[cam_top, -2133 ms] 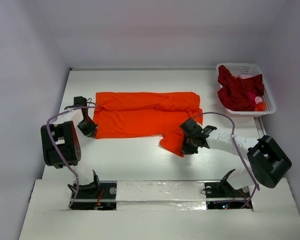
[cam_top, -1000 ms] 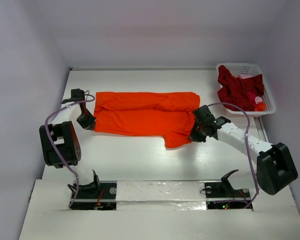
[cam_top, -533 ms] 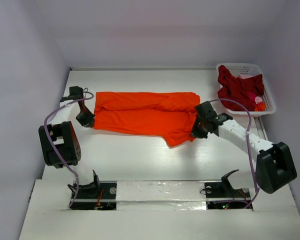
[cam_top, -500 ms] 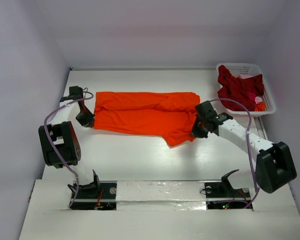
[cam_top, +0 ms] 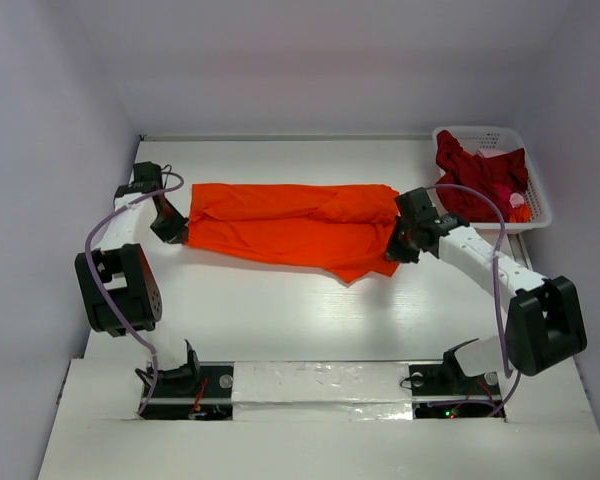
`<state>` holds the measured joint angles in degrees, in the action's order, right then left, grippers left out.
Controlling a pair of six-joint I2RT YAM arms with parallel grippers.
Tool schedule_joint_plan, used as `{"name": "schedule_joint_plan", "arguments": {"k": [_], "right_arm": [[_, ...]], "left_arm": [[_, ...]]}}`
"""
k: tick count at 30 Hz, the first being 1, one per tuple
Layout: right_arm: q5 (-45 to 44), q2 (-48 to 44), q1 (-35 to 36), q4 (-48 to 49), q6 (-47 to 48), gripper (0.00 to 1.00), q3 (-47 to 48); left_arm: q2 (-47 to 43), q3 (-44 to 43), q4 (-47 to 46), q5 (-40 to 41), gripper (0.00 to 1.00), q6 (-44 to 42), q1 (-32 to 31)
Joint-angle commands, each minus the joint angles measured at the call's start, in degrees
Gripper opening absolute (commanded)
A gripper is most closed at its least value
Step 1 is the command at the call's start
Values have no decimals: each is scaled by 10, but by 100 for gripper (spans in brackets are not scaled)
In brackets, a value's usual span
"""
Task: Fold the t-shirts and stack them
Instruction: Fold the tshirt
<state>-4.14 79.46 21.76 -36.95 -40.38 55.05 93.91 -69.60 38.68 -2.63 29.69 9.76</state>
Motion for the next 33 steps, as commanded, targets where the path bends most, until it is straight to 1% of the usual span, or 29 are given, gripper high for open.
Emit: {"name": "schedule_joint_plan", "arguments": {"k": [1,8,16,33], "right_arm": [[6,9,-3,-3,24,0,36],[1,17,-8,-8,36,0,57],[5,41,-51,-10,59,0,84],[19,109,-67,-20,98,0,164]], "left_arm": [[-15,-27,18,-9,0,6,3],[-10,-41,22,-9,0,6,3],[4,-65,21,-10,0,12,3],[27,-91,18,-11,0,16,3]]}}
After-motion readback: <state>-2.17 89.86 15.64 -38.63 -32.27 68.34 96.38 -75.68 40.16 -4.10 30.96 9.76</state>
